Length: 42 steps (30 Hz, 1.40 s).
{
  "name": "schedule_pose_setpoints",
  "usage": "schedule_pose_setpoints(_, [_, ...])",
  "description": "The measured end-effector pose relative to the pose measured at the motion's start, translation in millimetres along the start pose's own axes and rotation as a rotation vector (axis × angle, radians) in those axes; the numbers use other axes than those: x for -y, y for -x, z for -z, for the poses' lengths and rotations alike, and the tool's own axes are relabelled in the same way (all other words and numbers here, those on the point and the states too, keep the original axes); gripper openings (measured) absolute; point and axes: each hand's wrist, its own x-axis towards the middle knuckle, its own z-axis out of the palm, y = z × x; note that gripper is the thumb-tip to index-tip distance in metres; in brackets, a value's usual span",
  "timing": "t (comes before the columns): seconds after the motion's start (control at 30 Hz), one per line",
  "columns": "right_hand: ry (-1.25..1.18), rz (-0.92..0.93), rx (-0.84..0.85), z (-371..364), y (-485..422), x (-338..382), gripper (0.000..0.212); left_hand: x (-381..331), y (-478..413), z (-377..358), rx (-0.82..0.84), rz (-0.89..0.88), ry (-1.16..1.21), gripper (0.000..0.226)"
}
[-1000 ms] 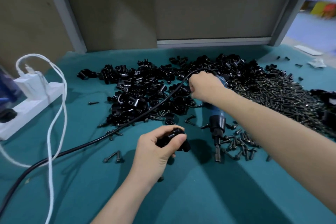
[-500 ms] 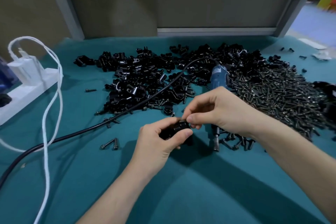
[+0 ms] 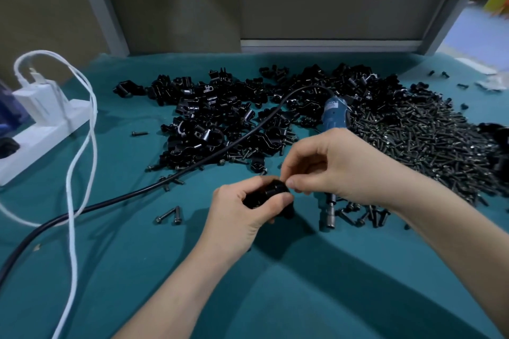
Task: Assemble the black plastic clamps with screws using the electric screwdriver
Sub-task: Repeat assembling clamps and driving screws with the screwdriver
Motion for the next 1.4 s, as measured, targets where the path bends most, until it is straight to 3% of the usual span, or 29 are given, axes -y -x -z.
schedule_pose_setpoints(0.43, [-0.445,-0.026,-0.052,-9.6,7.5,-20.4,0.007,0.6,-0.9,0.5,0.027,0.006,0.094,0.024])
schedule_pose_setpoints(0.63, [-0.429,-0.022,-0.084,-11.6,8.1,-18.0,0.008,3.9,-1.0,2.6,0.055,-0.006,0.003,0.03])
schedule_pose_setpoints(0.9, [-0.496,-0.026,-0.071,-14.1,8.8,-13.0,0.013,2.7,1.2,0.4,0.117,-0.043,-0.113,0.008])
schedule_pose_setpoints(1.03, [-0.494,-0.039,-0.067,-15.7,10.5,-14.0,0.013,4.5,1.3,-0.2,0.083,-0.113,-0.285,0.022])
schedule_pose_setpoints(1.4, [-0.614,-0.034,-0.035,-17.1,12.2,-11.8,0.01,1.9,1.9,1.6,0.112,-0.128,-0.234,0.03])
